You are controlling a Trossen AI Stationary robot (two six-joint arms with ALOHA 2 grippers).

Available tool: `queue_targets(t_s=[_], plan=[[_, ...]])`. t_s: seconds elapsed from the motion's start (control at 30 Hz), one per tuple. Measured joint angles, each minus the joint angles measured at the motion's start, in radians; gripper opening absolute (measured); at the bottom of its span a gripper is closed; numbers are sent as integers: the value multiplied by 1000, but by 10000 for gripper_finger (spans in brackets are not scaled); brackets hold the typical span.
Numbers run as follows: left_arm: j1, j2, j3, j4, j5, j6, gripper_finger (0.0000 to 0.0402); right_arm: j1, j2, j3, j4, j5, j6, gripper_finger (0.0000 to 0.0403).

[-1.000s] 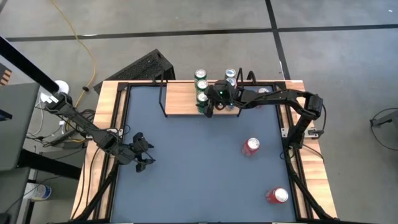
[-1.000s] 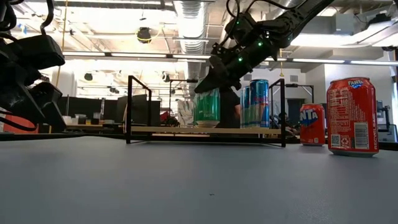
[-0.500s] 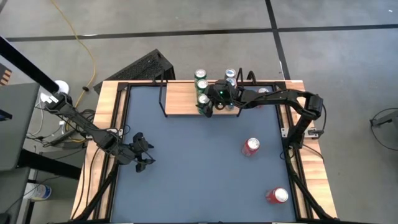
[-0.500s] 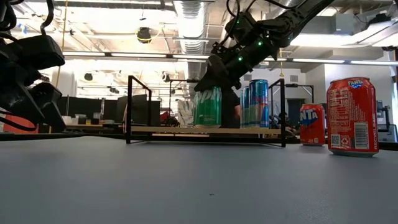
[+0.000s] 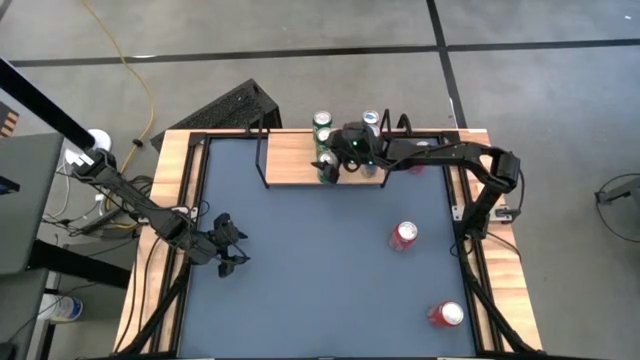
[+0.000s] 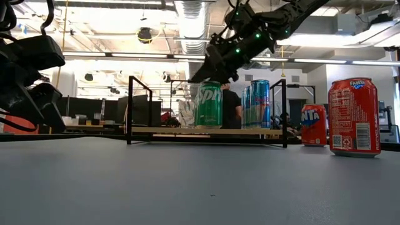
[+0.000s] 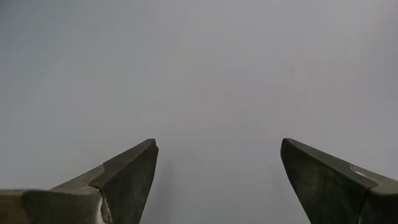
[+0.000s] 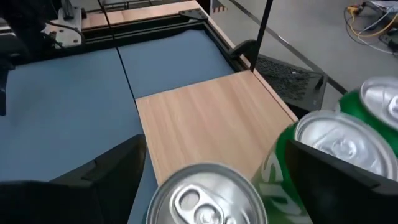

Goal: Place canned beverage on shelf
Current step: Put the green soda can on the shelf aligned with the other green soda cans

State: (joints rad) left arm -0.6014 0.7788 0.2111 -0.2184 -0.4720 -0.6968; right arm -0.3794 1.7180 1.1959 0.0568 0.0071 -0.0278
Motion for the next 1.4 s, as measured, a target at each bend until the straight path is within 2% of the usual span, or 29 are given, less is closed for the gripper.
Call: queue_targets(t_s=[0.27, 0.43, 0.5, 0.6, 0.77, 0.8, 1.03, 1.4], plan=[[0, 0, 0, 0, 5, 8, 330, 60, 0, 154, -208, 3, -31, 377], [0, 0, 0, 0, 5, 22, 330, 145, 0, 271, -386, 5, -73, 343], [0, 0, 0, 0, 5, 22, 330, 181, -1, 297, -456, 39, -84, 310], [0, 0, 0, 0, 4, 22, 330, 227, -1, 285, -507, 95, -106, 234], [0, 0, 0, 0, 3, 37, 330, 258, -1, 210, -546, 112, -98, 43], [0, 0, 0, 0, 3, 42, 330, 259, -1, 193, -533, 111, -93, 22], [0, 0, 0, 0, -7, 53, 330, 218, 4, 113, -476, 153, -61, 3], [0, 0, 0, 0, -11, 38, 330, 138, 4, 61, -407, 129, -56, 0]])
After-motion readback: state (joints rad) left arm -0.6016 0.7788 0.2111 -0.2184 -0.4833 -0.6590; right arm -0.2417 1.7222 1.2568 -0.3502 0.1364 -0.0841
